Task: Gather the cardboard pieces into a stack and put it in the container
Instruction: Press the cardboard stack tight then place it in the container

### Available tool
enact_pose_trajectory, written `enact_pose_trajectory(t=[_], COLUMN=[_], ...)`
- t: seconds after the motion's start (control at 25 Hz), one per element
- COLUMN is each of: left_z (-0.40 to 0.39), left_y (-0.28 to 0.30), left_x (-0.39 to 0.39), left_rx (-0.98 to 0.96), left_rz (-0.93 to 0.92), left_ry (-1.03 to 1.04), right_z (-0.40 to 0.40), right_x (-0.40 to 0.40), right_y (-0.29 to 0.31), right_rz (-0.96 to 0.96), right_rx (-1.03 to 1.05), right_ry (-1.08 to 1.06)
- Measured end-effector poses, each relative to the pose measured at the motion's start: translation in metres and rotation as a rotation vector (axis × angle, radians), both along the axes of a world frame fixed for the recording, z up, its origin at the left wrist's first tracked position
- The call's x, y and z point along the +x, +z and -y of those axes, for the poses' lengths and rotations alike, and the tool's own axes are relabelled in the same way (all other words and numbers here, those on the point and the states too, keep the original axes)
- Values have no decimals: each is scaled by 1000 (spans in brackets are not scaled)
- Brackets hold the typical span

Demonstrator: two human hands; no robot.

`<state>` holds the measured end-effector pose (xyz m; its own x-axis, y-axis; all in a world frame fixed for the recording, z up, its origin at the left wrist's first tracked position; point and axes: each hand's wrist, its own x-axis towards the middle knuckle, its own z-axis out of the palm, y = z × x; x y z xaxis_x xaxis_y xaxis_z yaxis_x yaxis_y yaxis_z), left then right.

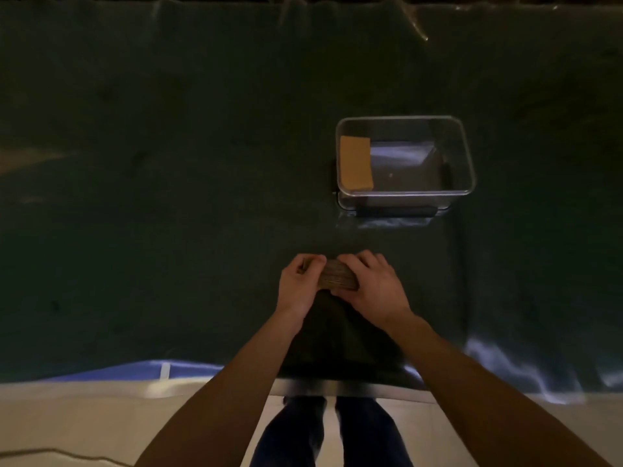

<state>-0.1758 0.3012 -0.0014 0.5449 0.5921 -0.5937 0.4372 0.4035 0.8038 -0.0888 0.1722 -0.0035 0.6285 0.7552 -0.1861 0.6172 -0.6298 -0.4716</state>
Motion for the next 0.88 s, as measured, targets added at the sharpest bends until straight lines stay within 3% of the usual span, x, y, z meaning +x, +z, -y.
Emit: enact_pose_trajectory(t=[0.08, 0.16, 0.32, 0.48, 0.88], left_z=[-3, -16, -38, 2, -3], left_y=[-12, -21, -26, -26, -24], left_x=[-6, -13, -18, -2, 0], left_rx=[387, 525, 105, 103, -75], left_rz=[-110, -60, 311, 291, 333], left_ry=[-221, -197, 169, -32, 102], right_z=[-1, -1, -8, -9, -8], right_x=[2, 0, -3, -1, -4], right_y=[-6, -11, -14, -13, -9], right_rz=[13, 36, 44, 91, 92], right_rx=[-12, 4, -8, -71, -132], right_ry=[37, 23, -17, -1, 24])
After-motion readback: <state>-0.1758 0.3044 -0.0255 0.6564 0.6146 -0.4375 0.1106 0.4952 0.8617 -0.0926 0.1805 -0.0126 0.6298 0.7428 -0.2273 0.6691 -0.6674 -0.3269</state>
